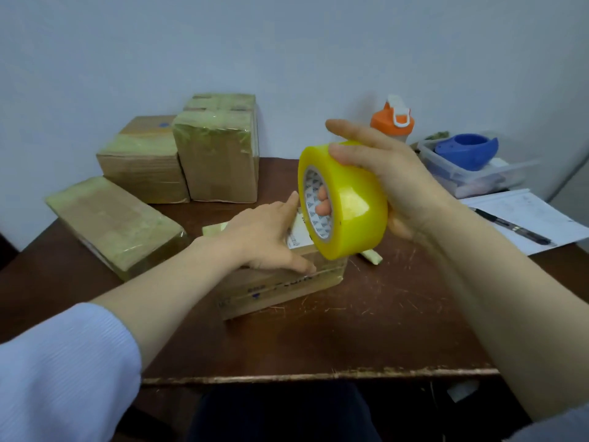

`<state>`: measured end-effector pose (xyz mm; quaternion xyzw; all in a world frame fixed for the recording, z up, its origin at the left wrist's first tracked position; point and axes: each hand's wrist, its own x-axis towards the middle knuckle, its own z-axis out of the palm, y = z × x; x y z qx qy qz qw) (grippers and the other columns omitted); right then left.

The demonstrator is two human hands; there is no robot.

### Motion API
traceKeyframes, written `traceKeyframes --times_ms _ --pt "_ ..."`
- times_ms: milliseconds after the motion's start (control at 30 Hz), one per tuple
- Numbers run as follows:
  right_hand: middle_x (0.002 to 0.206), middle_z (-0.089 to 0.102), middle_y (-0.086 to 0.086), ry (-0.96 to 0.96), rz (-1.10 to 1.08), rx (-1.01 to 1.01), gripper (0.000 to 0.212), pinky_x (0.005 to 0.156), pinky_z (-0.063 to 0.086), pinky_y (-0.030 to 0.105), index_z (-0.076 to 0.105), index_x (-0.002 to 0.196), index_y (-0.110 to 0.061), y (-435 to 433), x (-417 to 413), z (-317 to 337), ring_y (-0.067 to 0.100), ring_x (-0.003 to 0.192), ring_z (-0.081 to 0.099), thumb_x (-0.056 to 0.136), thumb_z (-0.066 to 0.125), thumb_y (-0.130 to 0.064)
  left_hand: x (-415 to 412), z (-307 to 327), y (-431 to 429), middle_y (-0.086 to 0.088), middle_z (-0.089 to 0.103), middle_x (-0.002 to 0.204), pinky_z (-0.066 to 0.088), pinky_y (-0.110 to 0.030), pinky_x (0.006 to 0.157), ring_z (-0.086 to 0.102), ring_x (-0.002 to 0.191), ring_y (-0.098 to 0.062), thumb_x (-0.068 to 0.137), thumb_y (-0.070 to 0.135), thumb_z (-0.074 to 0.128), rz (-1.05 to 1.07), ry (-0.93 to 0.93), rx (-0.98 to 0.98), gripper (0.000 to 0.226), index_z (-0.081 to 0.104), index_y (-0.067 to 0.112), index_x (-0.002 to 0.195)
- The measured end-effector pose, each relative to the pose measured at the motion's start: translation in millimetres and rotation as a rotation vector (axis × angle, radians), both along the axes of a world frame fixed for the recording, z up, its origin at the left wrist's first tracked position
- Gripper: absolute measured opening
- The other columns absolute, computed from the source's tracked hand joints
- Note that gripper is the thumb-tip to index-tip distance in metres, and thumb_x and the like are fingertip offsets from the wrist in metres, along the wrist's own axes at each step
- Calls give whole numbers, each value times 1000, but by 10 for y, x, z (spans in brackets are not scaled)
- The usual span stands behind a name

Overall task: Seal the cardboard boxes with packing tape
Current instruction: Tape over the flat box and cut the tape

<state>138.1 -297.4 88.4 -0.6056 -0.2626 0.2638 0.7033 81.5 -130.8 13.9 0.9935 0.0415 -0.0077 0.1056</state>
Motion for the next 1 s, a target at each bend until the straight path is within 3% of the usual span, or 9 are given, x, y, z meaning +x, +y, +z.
traceKeyframes --times_ms 100,233,367,533,733,833,933,1000 --pt "64 67 11 -33 14 -7 18 47 55 34 66 101 -16 -146 -166 19 26 52 66 83 64 -11 10 4 -9 8 40 102 36 -33 73 50 105 -21 58 74 65 29 24 27 113 10 33 148" --pt "68 66 24 14 48 -98 25 47 55 38 69 88 -15 -481 -388 -109 32 50 64 65 69 -23 34 -32 20 6 45 130 42 -36 82 46 118 -20 61 74 64 38 38 37 116 2 34 150" --pt "66 63 27 132 69 -146 25 51 55 41 69 86 -18 -668 -511 -333 36 50 62 63 70 -26 34 -19 31 9 42 135 43 -38 90 45 121 -20 57 76 65 19 55 10 120 -5 41 148" --pt "63 62 26 224 71 -183 26 52 54 41 68 90 -16 -678 -539 -491 36 50 61 64 70 -24 30 -5 40 13 42 118 43 -38 85 47 112 -19 58 76 64 -26 66 -11 109 -2 56 142" --pt "63 62 27 269 105 -227 28 50 55 39 67 94 -15 -656 -470 -554 36 50 62 67 69 -23 36 22 35 10 40 128 43 -41 90 44 114 -18 54 79 56 -15 127 6 101 0 65 137" --pt "64 62 27 270 127 -249 21 53 55 39 68 90 -17 -637 -431 -596 37 52 62 69 69 -23 44 42 14 6 37 130 41 -42 94 41 117 -20 65 75 60 -16 153 39 97 -3 63 137" --pt "65 62 27 276 130 -270 10 57 55 41 68 91 -18 -600 -400 -654 37 54 62 80 67 -17 44 81 -1 -2 25 144 30 -40 102 29 129 -26 71 72 57 -41 265 115 98 -13 59 138" --pt "66 62 27 273 122 -268 9 59 54 43 67 93 -16 -586 -374 -687 38 55 62 85 65 -14 93 196 1 -8 -1 158 11 -45 111 4 144 -27 67 69 47 -35 405 83 97 -14 54 140"
